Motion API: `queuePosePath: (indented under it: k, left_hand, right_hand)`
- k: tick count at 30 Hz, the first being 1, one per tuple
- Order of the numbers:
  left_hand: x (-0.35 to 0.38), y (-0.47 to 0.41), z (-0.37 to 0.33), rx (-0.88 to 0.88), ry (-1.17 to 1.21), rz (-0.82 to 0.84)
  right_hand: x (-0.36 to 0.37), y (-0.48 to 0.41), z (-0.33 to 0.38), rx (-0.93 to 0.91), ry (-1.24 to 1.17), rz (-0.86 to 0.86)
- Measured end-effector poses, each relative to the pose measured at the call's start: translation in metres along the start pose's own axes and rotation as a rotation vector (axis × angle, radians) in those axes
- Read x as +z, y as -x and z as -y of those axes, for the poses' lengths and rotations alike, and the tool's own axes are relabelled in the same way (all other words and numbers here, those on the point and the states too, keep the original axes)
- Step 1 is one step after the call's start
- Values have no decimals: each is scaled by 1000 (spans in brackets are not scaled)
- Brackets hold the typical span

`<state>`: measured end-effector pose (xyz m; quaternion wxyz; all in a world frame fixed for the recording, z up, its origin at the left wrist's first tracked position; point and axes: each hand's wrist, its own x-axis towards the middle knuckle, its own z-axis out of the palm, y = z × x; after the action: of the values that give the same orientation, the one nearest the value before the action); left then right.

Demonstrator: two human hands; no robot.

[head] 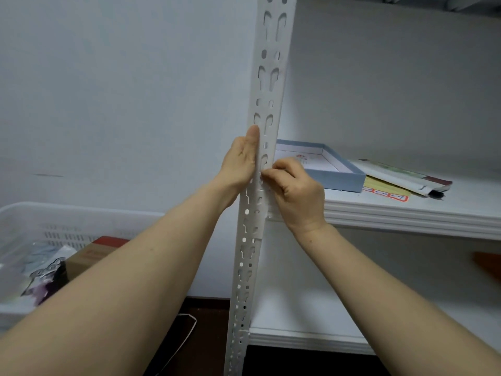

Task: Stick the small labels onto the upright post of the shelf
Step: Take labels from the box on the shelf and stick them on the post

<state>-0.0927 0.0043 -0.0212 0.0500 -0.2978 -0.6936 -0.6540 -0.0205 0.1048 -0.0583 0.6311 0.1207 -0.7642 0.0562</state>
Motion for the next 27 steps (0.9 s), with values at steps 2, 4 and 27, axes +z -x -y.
queuePosePath:
  k: [2,4,27]
  left_hand:
    - [0,-2,1,-2,22,6]
    - [1,-3,3,1,35,13]
    - [5,-6,4,-16,26,-26]
  right_hand:
    - [1,0,1,-16,38,0]
    - [2,0,1,-45,97,-13]
    - [1,-5,-7,-193,182,10]
